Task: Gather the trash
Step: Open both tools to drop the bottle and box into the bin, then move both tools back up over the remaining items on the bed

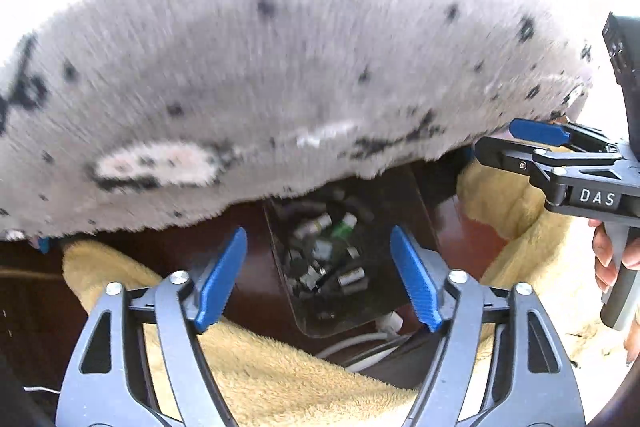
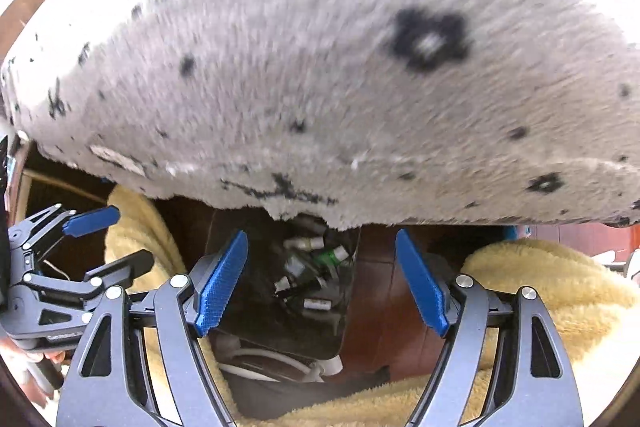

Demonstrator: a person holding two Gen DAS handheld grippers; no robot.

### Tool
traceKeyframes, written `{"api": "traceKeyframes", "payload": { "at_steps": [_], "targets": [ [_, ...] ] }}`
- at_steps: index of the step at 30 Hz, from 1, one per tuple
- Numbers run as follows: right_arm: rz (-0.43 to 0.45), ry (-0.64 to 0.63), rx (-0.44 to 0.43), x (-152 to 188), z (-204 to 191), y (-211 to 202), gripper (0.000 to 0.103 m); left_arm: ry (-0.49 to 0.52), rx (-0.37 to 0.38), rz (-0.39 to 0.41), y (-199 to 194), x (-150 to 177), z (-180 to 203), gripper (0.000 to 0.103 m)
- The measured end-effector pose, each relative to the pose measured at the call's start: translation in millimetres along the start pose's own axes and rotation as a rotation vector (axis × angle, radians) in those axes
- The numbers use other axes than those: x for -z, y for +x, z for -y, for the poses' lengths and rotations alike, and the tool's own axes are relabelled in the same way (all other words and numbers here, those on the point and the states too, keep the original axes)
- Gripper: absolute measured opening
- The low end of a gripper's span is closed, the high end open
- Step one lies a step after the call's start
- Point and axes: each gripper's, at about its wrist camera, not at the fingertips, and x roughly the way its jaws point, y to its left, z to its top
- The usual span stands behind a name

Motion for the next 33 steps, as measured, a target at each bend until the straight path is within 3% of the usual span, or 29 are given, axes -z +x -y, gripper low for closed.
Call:
{"api": "traceKeyframes", "payload": {
  "at_steps": [7, 9, 18, 24, 33],
  "targets": [
    [0.123, -0.007, 0.010, -20, 6, -52, 0.078, 0.039, -0.056, 0.140, -58, -16, 12, 0.086],
    [0.169, -0.015, 0.013, -28, 8, -68, 0.083, 0.040, -0.074, 0.179, -73, -24, 10, 0.089],
    [0.314, -0.067, 0.049, -73, 6, -114, 0.087, 0.022, -0.126, 0.296, -111, -65, -7, 0.091],
    [0.327, -0.075, 0.067, -109, 1, -111, 0.087, -0.002, -0.159, 0.329, -111, -94, -27, 0.091],
    [0.301, -0.042, 0.048, -162, -4, -74, 0.087, -0.026, -0.190, 0.300, -79, -142, -53, 0.091]
  ]
}}
